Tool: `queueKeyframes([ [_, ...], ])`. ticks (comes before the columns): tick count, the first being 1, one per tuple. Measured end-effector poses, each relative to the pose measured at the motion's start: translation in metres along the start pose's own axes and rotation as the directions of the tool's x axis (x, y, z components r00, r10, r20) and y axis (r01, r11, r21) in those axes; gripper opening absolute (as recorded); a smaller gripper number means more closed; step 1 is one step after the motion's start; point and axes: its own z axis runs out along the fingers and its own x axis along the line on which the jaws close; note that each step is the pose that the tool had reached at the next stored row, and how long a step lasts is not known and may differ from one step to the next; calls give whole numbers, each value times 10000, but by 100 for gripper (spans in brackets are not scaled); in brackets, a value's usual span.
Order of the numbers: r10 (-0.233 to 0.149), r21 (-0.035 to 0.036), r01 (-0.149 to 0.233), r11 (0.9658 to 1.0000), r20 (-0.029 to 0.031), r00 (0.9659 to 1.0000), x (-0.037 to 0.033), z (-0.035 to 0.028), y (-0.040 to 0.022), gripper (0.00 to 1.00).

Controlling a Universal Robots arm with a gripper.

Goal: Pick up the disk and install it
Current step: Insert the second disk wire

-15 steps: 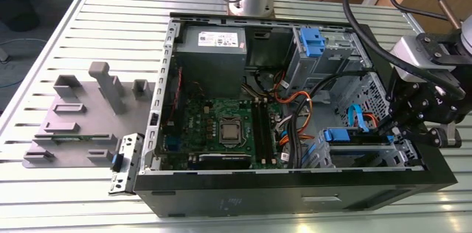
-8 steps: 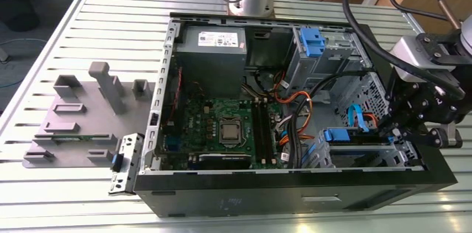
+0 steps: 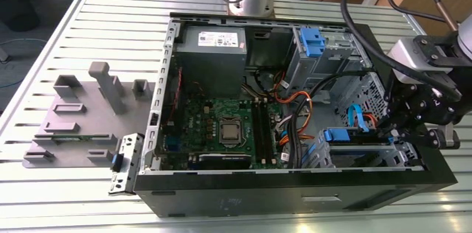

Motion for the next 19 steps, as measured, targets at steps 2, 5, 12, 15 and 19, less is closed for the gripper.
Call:
queueKeyframes([
  [2,1,1,-1,10000,2,10000,0,3,4,24],
  [5,0,1,0,10000,1,10000,0,8,4,24],
  [12,0,1,0,10000,-1,10000,0,9,4,24],
  [15,0,1,0,10000,-4,10000,1,8,4,16],
  [19,0,1,0,10000,-4,10000,0,9,4,16],
])
